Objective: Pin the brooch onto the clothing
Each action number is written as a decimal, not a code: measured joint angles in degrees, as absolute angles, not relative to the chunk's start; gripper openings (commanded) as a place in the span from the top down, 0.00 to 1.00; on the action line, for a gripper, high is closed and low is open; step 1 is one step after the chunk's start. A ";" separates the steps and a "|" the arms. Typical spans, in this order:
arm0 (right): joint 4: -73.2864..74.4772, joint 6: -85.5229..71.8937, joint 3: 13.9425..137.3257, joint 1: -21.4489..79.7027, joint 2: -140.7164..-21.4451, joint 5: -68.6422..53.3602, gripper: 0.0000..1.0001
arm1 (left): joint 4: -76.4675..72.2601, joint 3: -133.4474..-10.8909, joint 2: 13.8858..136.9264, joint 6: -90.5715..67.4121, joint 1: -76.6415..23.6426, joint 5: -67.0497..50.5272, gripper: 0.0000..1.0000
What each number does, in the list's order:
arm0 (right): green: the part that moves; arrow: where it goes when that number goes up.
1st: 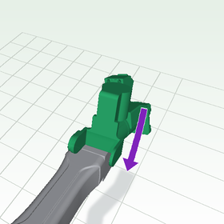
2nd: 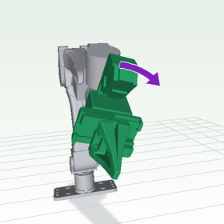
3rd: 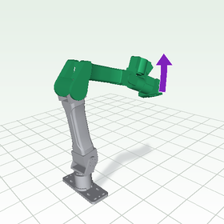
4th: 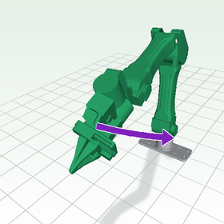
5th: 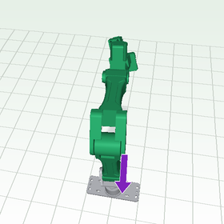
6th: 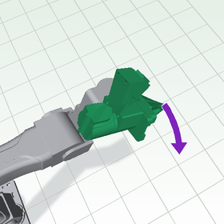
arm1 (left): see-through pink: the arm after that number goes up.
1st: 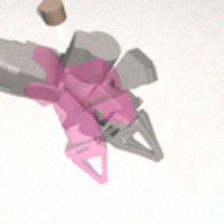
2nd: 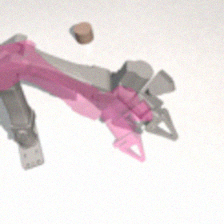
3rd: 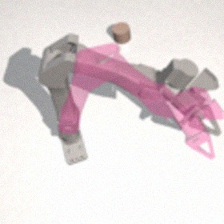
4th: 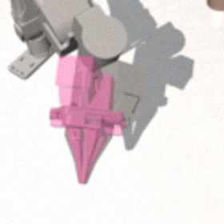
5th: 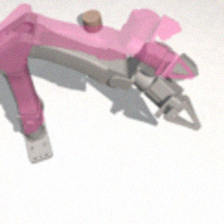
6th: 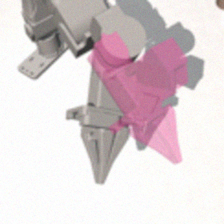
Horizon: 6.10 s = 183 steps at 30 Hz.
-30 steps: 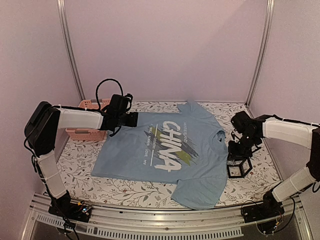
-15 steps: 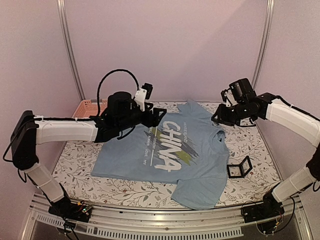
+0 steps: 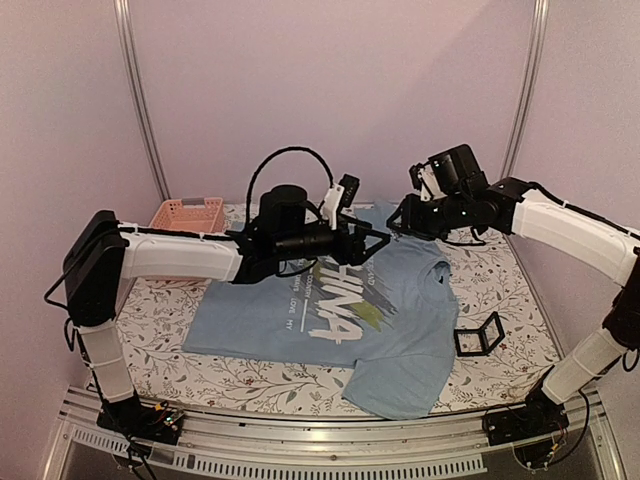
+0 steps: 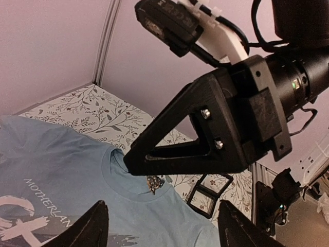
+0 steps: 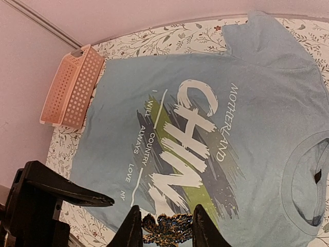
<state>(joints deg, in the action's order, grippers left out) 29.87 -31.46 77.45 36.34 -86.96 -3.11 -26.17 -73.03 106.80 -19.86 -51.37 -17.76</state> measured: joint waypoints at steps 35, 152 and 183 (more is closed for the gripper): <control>27.29 -33.61 79.22 40.62 -87.18 0.75 0.81 | -21.12 -79.46 110.30 -23.88 -52.03 -13.91 1.00; -6.11 -16.67 72.07 46.13 -74.72 -17.56 1.00 | -48.07 -51.70 84.73 0.71 -55.53 -12.73 0.47; -13.47 -12.23 68.16 46.19 -74.04 -20.56 1.00 | -56.16 -62.33 93.01 -25.23 -53.17 -20.08 0.99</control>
<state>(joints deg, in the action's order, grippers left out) -13.47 -12.23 68.16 46.19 -74.04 -20.56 -56.16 -62.33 93.01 -25.23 -53.17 -20.08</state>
